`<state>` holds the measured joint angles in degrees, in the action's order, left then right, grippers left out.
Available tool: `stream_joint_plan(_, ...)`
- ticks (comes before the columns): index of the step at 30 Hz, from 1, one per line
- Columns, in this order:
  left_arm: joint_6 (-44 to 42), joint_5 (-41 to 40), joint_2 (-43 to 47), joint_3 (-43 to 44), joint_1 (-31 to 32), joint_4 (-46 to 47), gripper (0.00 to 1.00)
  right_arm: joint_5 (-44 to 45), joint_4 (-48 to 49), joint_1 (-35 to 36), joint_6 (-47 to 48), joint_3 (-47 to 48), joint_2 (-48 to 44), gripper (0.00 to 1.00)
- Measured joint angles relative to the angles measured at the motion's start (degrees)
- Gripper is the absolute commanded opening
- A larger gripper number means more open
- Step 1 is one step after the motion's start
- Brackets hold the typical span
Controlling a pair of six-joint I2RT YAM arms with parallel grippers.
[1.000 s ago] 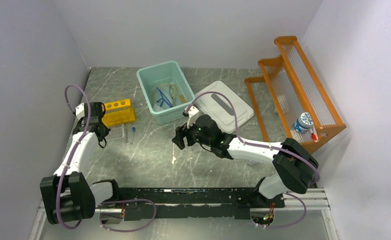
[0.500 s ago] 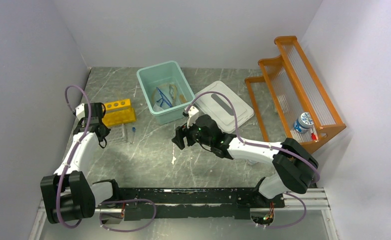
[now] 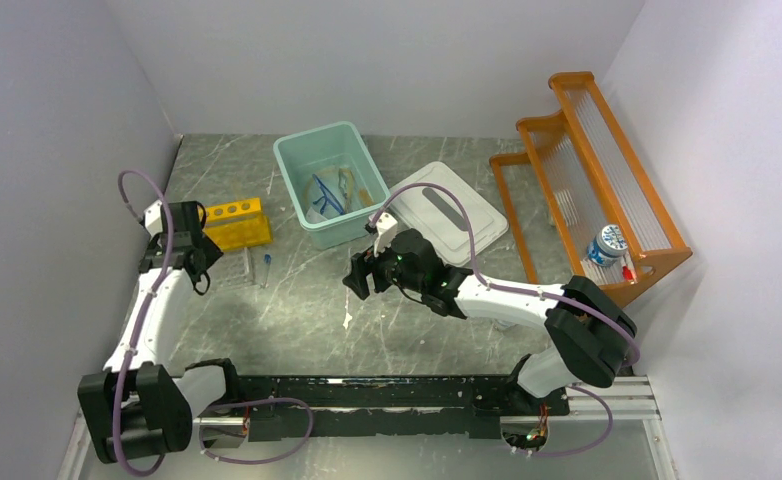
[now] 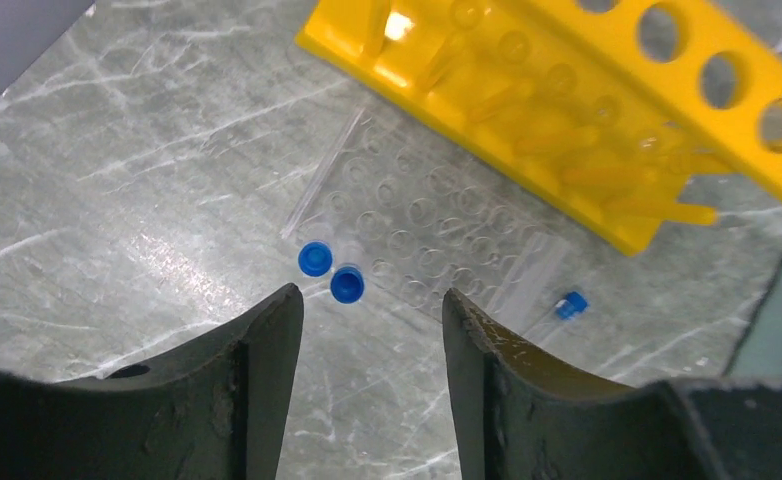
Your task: Organize the chemistry lab equipment
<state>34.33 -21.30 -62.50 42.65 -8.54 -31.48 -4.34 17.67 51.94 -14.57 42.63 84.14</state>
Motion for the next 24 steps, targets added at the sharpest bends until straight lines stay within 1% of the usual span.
stream_joint_plan(6, -0.57, 2.14, 3.61, 4.42, 0.00, -2.60, 0.57, -0.28, 0.00, -0.02, -0.42, 0.00, 0.00, 0.76)
stream_joint_plan(11, -3.56, 7.65, 4.44, 8.39, 1.55, -2.67, 0.56, -0.22, 0.00, -0.04, -0.92, 0.00, 0.00, 0.74)
stream_joint_plan(13, -5.07, 9.84, 3.15, 9.55, 4.37, -2.21, 0.58, -0.15, 0.00, -0.15, -1.40, 0.00, 0.07, 0.74)
stream_joint_plan(18, -8.15, 14.80, -2.86, 9.97, 13.81, -0.70, 0.61, -0.15, 0.04, -0.76, -2.71, -0.22, 0.37, 0.73)
stream_joint_plan(21, -9.75, 17.18, -7.74, 9.97, 16.83, 0.04, 0.61, -0.15, 0.07, -0.90, -3.28, -0.26, 0.68, 0.72)
stream_joint_plan(24, -10.58, 17.64, -12.17, 9.97, 18.97, 0.57, 0.60, -0.20, 0.04, -0.90, -3.50, -0.26, 1.20, 0.72)
